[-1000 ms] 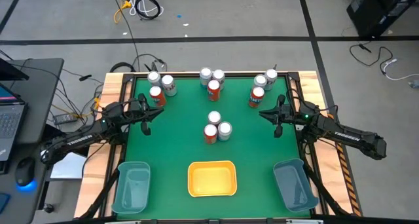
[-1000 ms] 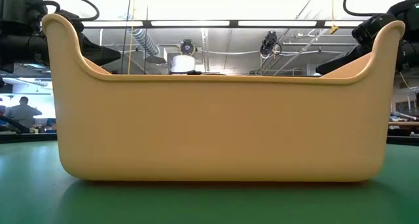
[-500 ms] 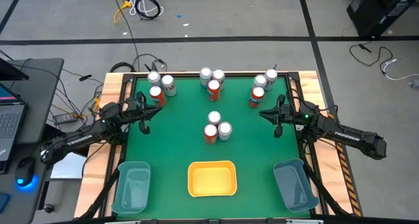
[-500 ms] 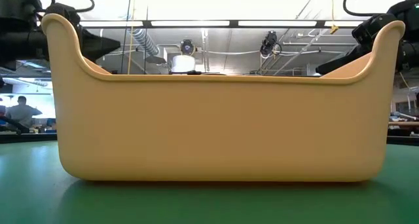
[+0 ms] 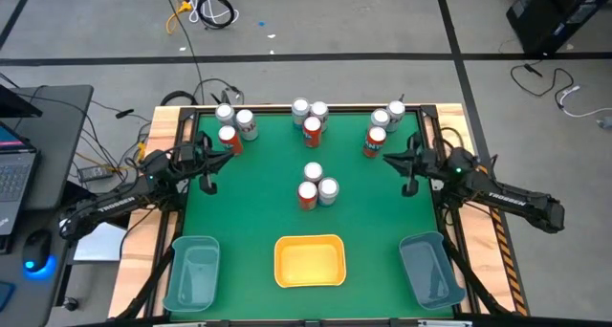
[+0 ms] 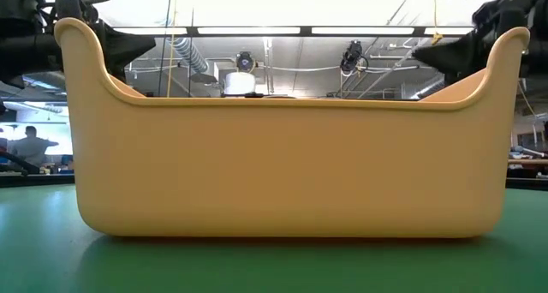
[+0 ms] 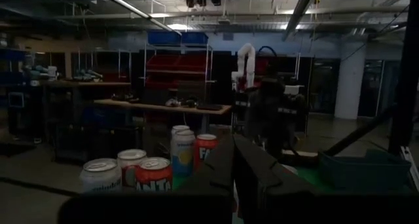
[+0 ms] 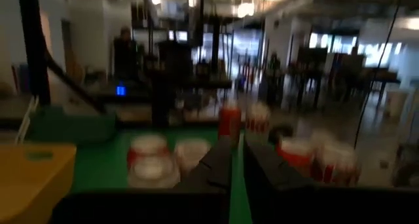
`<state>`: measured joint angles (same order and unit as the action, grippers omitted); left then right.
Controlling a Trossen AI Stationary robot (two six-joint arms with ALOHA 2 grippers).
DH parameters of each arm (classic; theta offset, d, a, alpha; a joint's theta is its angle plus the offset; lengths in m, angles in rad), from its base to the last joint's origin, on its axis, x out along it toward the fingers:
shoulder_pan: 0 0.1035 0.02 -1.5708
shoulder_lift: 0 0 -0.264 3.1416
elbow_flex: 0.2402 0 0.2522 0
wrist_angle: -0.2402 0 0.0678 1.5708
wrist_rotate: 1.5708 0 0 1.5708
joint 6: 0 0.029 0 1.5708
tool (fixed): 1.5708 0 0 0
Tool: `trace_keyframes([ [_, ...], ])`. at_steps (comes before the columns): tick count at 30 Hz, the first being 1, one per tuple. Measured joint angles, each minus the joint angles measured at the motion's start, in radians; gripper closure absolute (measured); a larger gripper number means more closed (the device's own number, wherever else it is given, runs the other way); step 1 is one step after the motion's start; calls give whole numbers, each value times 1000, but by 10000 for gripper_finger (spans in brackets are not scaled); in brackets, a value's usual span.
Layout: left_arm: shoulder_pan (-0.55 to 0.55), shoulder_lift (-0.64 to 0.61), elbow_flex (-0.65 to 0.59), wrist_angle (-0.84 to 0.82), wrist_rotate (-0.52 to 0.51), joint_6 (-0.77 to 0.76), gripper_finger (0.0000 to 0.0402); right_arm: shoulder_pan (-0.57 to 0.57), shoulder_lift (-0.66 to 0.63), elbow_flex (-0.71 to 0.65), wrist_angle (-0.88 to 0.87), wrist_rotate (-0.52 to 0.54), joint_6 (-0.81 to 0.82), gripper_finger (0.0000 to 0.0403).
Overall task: Sort soda cans
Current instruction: Adjust the blue bin on the table
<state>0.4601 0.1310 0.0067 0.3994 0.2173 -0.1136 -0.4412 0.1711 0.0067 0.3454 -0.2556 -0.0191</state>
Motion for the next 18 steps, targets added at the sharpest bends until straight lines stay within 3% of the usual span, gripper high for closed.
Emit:
trace_keyframes([
  [4, 0, 0, 0, -15, 0, 0, 389, 1, 0, 0, 132, 21, 52, 375],
  [10, 0, 0, 0, -37, 0, 0, 389, 1, 73, 51, 138, 174, 126, 388],
  [13, 0, 0, 0, -35, -5, 0, 389, 1, 179, 166, 32, 251, 200, 381],
  [18, 0, 0, 0, -33, -16, 0, 389, 1, 416, 428, -327, 393, 203, 347],
])
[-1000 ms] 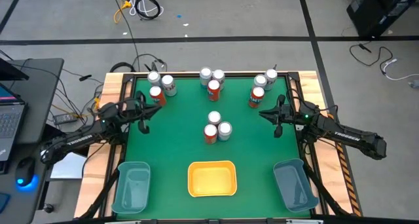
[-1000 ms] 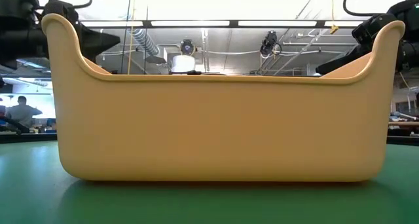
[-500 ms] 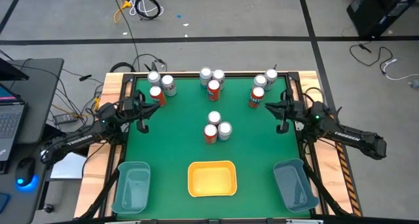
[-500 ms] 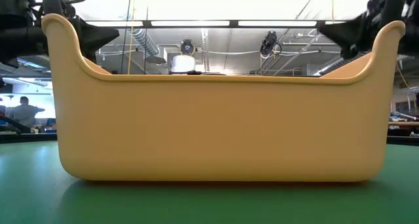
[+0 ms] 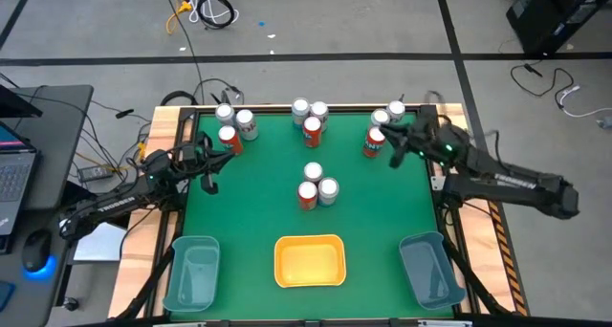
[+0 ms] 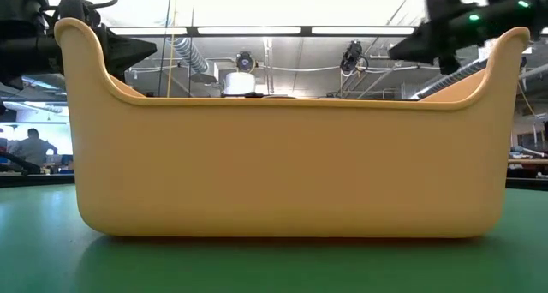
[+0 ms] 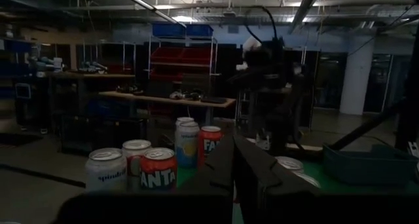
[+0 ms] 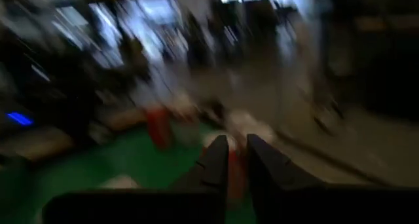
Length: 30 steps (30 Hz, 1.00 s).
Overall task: Sort soda cans
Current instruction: Adjust the blue bin on the table
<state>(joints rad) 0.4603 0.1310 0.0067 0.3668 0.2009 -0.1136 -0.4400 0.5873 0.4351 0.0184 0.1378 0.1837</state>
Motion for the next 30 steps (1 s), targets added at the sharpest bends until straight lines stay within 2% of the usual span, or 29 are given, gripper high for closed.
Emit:
trace_keyframes([
  [7, 0, 0, 0, 0, -7, 0, 389, 0, 274, 344, -438, 26, 35, 262],
  [10, 0, 0, 0, 0, -7, 2, 389, 0, 371, 468, -612, 68, 59, 219],
  [18, 0, 0, 0, 0, -7, 33, 389, -23, 572, 632, -885, 90, 87, 136],
  [21, 0, 0, 0, -7, -7, 33, 389, -24, 614, 655, -983, -34, 71, 122],
  [24, 0, 0, 0, -8, -7, 37, 389, 22, 622, 676, -1041, -177, 51, 120],
  [27, 0, 0, 0, -7, -8, 67, 389, 117, 622, 703, -1167, -212, 34, 129],
  [30, 0, 0, 0, -8, -7, 80, 389, 243, 621, 729, -1299, -215, 86, 139],
])
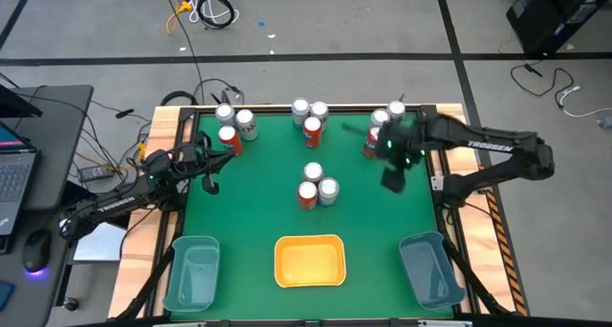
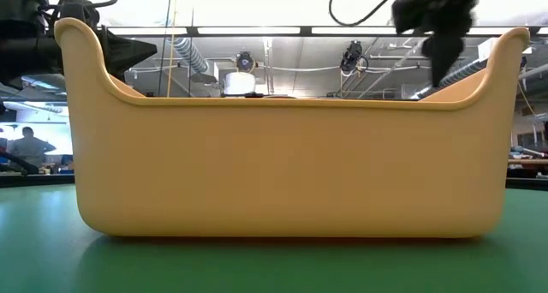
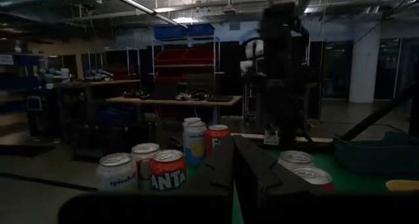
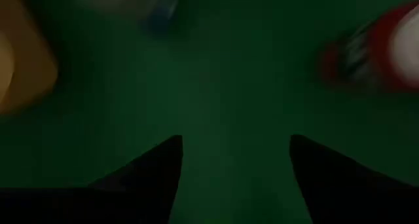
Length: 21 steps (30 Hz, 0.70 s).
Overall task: Sort soda cans
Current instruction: Adjust the blue bin on the table
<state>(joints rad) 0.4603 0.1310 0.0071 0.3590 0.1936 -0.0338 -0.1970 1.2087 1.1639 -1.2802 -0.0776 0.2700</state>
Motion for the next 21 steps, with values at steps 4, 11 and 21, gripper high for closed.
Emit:
trace_keyframes([
  [4, 0, 0, 0, -19, 0, 4, 389, 202, 0, 2, -74, -32, 132, 142],
  [11, 0, 0, 0, -29, -8, 4, 389, 543, 19, 2, -30, -26, 344, 149],
  [21, 0, 0, 0, -44, -35, 30, 389, 739, 213, 2, 46, -39, 378, 167],
])
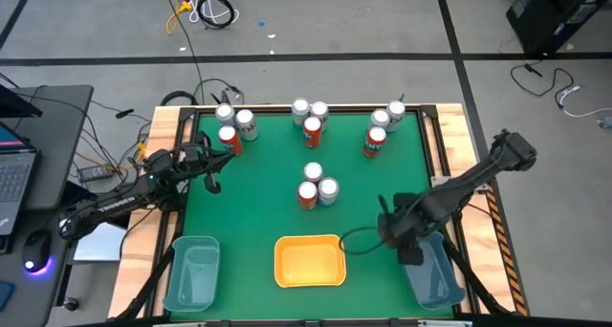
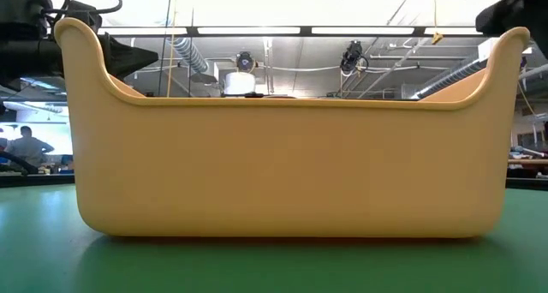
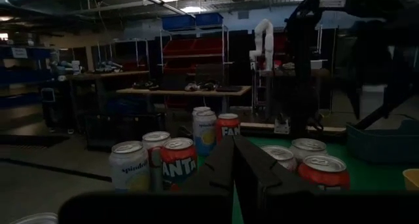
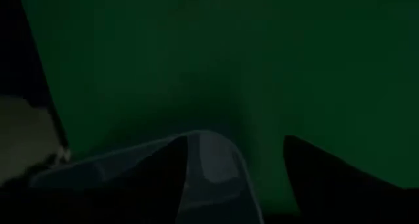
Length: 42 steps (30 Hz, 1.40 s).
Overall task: Sort soda cans
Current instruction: Adjust the blue bin on the table
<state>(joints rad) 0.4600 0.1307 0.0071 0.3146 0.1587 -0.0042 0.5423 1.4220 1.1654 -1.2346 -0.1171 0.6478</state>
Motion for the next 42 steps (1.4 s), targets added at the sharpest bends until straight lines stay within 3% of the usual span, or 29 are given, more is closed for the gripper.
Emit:
trace_keyframes([
  [10, 0, 0, 0, 0, 0, 0, 389, 48, 150, -1, -134, -7, -165, 174],
  [16, 0, 0, 0, 0, 0, 4, 389, 44, 161, -13, -60, -8, -222, 180],
  [21, 0, 0, 0, 1, 0, 26, 389, 21, 159, -68, -7, -11, -265, 231],
  [30, 0, 0, 0, 2, 1, 30, 389, -70, 158, -85, 13, 13, -408, 386],
  [42, 0, 0, 0, 4, -35, 59, 389, -323, 157, -85, 81, 162, -659, 385],
])
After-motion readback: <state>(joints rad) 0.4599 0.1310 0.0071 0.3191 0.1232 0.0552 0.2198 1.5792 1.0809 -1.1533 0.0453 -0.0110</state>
